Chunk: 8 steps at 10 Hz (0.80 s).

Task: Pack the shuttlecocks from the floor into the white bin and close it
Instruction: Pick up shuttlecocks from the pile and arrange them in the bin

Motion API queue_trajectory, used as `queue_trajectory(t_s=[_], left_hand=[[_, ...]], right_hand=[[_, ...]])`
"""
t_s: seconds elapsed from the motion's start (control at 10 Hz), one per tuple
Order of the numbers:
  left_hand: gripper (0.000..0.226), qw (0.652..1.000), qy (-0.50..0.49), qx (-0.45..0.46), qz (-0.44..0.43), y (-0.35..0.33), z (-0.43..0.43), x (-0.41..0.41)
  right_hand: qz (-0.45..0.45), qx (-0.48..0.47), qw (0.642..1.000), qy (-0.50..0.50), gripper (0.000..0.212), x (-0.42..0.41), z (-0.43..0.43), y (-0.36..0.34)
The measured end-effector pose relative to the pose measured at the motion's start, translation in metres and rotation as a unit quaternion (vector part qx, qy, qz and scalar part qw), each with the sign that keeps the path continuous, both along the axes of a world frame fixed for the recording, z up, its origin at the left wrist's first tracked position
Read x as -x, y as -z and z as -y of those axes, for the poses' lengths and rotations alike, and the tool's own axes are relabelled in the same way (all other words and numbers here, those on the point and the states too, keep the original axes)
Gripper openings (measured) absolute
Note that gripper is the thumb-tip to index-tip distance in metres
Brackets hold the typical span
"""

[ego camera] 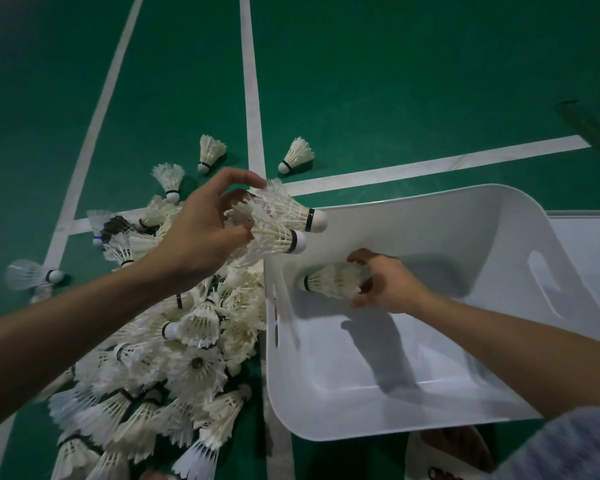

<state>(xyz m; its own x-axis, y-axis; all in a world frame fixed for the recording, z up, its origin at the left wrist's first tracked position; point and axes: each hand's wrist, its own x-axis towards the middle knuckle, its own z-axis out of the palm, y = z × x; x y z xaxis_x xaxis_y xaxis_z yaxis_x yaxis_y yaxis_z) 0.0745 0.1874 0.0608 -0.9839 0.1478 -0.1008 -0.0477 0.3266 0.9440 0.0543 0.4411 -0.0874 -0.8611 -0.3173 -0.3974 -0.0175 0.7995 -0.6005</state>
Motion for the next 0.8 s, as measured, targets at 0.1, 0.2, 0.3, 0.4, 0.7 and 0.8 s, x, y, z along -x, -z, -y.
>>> queue_trajectory(t_s=[0.1, 0.2, 0.3, 0.4, 0.7, 0.8], left_hand=[[0.062, 1.000, -0.001, -0.006, 0.007, -0.001, -0.002, 0.001], [0.060, 1.000, 0.002, -0.015, 0.012, -0.002, -0.005, 0.001], [0.057, 1.000, 0.006, -0.021, 0.009, -0.005, -0.008, 0.000], [0.057, 1.000, 0.008, -0.020, 0.008, -0.007, -0.008, 0.001], [0.051, 0.998, 0.055, 0.010, 0.013, -0.006, -0.028, -0.007], [0.048, 0.998, 0.059, 0.018, 0.010, -0.005, -0.032, -0.013]], right_hand=[[-0.004, 0.002, 1.000, 0.002, 0.071, 0.001, 0.006, 0.003], [0.007, 0.019, 1.000, 0.022, 0.072, 0.004, 0.016, 0.007], [0.019, 0.029, 0.998, 0.048, 0.074, 0.006, 0.018, 0.012], [0.079, 0.059, 0.992, 0.074, 0.075, 0.001, 0.016, 0.015], [-0.005, 0.000, 1.000, 0.027, 0.053, -0.002, 0.013, 0.016], [-0.026, -0.010, 0.999, 0.022, 0.063, -0.002, 0.020, 0.009]])
